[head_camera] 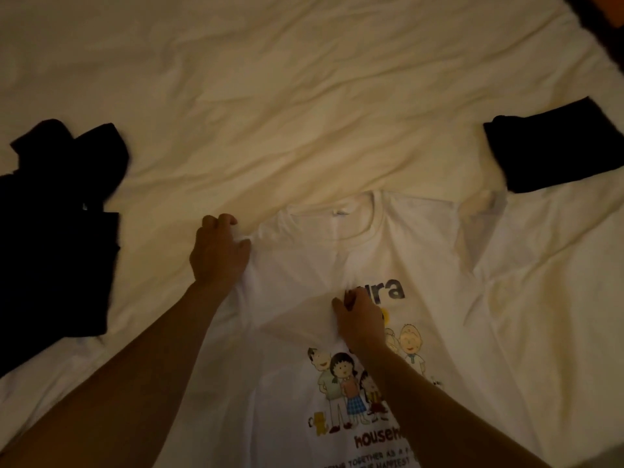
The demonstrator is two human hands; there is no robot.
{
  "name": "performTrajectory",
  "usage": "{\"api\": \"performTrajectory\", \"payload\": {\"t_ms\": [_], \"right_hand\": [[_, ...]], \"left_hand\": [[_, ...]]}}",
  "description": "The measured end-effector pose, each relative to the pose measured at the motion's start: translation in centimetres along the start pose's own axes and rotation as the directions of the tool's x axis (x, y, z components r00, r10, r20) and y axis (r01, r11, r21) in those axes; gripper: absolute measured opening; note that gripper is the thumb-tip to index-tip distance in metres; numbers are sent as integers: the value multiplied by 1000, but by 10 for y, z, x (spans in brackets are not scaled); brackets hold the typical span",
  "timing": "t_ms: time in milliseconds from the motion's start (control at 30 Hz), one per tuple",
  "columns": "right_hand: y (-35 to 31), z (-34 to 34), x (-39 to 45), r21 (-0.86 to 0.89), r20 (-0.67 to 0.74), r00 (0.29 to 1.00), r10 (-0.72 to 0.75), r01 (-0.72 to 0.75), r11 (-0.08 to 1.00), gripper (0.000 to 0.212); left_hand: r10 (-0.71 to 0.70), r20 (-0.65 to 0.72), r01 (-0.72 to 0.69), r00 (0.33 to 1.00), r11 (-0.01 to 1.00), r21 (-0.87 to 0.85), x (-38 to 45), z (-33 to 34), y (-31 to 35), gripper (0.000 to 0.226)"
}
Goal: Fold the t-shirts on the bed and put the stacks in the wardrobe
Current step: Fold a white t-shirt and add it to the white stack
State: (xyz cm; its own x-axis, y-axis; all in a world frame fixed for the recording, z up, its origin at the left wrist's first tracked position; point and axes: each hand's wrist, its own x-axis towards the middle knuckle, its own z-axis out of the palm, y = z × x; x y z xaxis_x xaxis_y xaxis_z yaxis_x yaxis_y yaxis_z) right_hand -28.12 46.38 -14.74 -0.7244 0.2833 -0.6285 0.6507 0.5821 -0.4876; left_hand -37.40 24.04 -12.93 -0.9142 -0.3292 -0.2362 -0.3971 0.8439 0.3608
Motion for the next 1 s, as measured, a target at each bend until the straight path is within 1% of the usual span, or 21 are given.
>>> {"api": "performTrajectory", "payload": {"t_ms": [67,133,233,333,433,467,533,600,667,733,767,800,833,867,933,1000], "right_hand": [[2,-17,4,-27,11,1000,9,-9,1000,21],[7,-40,9,-1,4,1000,8,-8,1000,22],[19,-83,24,111,-1,999,40,-40,993,20],[42,-131,46,215,-63,989,135,-119,969,20],[72,-181,65,293,-161,957,243,-189,937,20],[84,-197,71,293,-206,939,275,-209,933,22],[107,-227,83,332,-277,898,341,-244,911,39],[128,-246,99,421,-271,877,397,-263,868,55],[140,-254,114,545,-201,882,426,-260,797,58],[146,-256,128,657,-120,896,427,-250,711,51],[146,-256,133,686,-95,904,416,-244,685,43],[146,-255,138,696,-82,911,405,-239,677,35],[145,-255,143,696,-72,916,396,-238,678,29],[146,-255,147,697,-72,920,385,-230,680,25],[149,-255,149,698,-96,925,368,-201,687,20],[156,-256,146,716,-120,928,352,-165,679,14]], "left_hand": [[53,-57,-50,997,997,67,-7,-1,16,33],[108,-57,-103,992,991,90,-13,0,36,28],[176,15,-177,984,977,115,-18,8,73,20],[244,145,-253,959,966,51,-21,25,117,15],[343,291,-347,893,937,-40,-30,50,167,8],[392,311,-392,866,917,-65,-34,60,185,8],[502,302,-491,810,863,-119,-39,82,222,8],[587,282,-565,759,809,-164,-44,105,261,13],[634,301,-608,713,772,-187,-49,127,298,25],[646,354,-629,676,756,-179,-52,148,332,38],[633,388,-622,670,764,-172,-52,157,347,44],[599,426,-589,678,789,-173,-49,164,362,49],[556,461,-539,692,822,-181,-46,172,375,50],[515,487,-497,705,849,-180,-44,178,386,47],[490,494,-493,718,859,-136,-41,190,401,37],[471,508,-484,721,867,-117,-40,196,408,41]]}}
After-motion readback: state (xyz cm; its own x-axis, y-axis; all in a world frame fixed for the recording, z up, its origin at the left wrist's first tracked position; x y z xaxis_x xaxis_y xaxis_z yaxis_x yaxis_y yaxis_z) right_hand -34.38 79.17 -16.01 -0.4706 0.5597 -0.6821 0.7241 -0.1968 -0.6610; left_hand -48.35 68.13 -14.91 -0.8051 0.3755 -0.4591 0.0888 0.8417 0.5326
